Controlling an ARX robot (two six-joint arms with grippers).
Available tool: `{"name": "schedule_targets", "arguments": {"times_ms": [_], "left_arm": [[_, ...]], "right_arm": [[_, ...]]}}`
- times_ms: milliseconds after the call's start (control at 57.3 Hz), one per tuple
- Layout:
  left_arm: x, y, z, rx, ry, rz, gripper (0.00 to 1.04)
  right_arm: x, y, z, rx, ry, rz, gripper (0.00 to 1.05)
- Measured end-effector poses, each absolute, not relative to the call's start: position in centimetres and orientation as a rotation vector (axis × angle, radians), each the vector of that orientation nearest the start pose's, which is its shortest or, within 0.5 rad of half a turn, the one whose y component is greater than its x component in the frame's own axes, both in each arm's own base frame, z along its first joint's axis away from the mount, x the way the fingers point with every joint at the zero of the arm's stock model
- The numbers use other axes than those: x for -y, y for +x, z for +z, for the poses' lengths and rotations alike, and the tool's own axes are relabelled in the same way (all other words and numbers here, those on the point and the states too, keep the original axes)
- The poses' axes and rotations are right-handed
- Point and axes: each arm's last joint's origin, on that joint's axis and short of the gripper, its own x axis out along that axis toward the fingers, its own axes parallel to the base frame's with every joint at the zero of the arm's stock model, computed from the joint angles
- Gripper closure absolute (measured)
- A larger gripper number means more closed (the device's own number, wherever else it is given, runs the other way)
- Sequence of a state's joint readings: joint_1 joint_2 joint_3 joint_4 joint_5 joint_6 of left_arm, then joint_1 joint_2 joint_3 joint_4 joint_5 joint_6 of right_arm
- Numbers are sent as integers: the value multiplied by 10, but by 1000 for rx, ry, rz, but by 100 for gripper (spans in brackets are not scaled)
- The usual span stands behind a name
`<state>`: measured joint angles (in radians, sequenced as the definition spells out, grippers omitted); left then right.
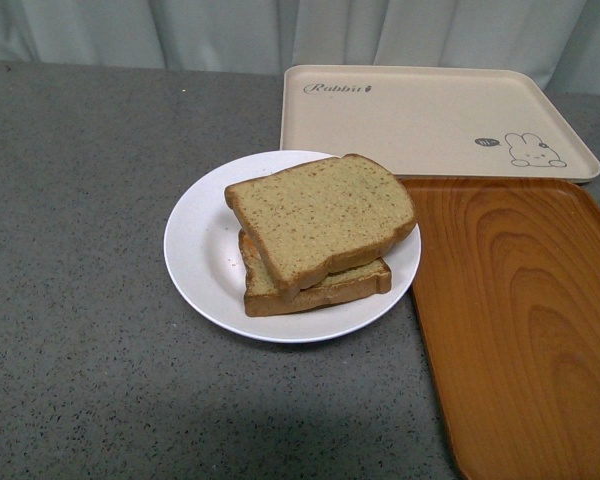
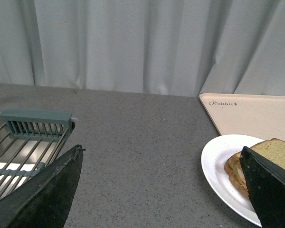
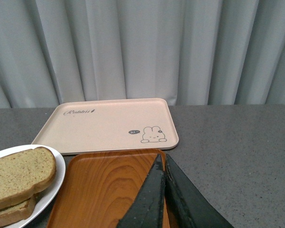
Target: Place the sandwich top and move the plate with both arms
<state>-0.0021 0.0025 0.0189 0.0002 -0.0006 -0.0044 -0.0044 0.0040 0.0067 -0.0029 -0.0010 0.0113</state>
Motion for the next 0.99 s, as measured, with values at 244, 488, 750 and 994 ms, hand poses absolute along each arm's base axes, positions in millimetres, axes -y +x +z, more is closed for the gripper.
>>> {"name": "schedule_targets", "arguments": {"times_ms": [244, 488, 750, 994], "left_arm": [[0, 97, 170, 17, -4, -2, 6], [0, 97, 169, -30, -48, 18, 6], [0, 127, 149, -371, -688, 235, 6], [16, 181, 140, -396, -848, 224, 6]], "right_arm": [[0, 98, 165, 0, 5, -3, 70], [0, 98, 165, 0, 4, -3, 31], [0, 98, 165, 0, 4, -3, 9], [0, 98, 165, 0, 4, -3, 9]]}}
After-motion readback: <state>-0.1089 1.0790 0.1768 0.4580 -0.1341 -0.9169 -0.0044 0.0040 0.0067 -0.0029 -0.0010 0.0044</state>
